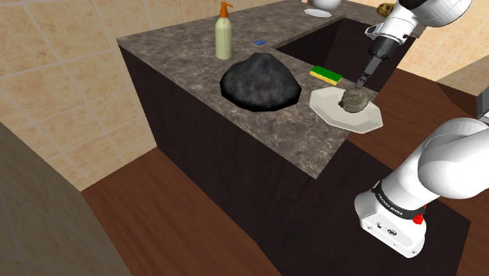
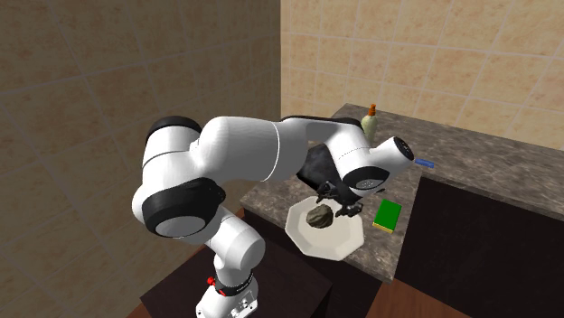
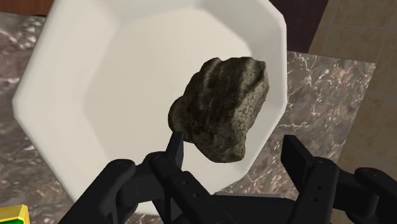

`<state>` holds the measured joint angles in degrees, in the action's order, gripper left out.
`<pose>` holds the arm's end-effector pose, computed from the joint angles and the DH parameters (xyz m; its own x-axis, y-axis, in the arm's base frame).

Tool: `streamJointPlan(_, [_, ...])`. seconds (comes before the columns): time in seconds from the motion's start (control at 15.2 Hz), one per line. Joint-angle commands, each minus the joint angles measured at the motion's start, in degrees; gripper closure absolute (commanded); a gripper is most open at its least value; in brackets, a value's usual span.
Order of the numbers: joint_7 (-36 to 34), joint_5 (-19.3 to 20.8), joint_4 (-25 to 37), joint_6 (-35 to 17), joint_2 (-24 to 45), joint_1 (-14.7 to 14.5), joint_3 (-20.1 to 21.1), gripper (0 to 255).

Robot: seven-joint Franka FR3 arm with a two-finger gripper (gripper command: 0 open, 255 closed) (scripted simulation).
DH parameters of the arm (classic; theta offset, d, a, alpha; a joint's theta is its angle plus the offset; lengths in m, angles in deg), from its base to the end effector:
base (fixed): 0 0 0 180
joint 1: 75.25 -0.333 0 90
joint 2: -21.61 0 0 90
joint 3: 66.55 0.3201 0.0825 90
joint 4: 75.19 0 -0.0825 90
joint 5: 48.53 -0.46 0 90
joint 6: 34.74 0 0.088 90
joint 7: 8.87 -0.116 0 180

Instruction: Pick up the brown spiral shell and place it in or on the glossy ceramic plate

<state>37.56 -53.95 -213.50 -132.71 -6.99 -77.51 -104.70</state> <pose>0.3753 -0.2510 0.4026 0.9672 0.2426 0.0755 0.2493 -0.8488 -0.4663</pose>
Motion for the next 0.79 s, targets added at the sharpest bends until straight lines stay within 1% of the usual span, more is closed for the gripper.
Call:
streamJointPlan(0.0, [0.0, 0.0, 0.0, 0.0, 0.0, 0.0, 0.0, 0])
streamJointPlan(0.26, [0.0, 0.0, 0.0, 0.0, 0.0, 0.0, 0.0, 0])
streamJointPlan(0.53, [0.4, -0.1, 8.1, 7.0, 1.4, -0.3, -1.1, 0])
streamJointPlan(0.73, [0.4, -0.1, 8.1, 7.0, 1.4, -0.3, -1.1, 0])
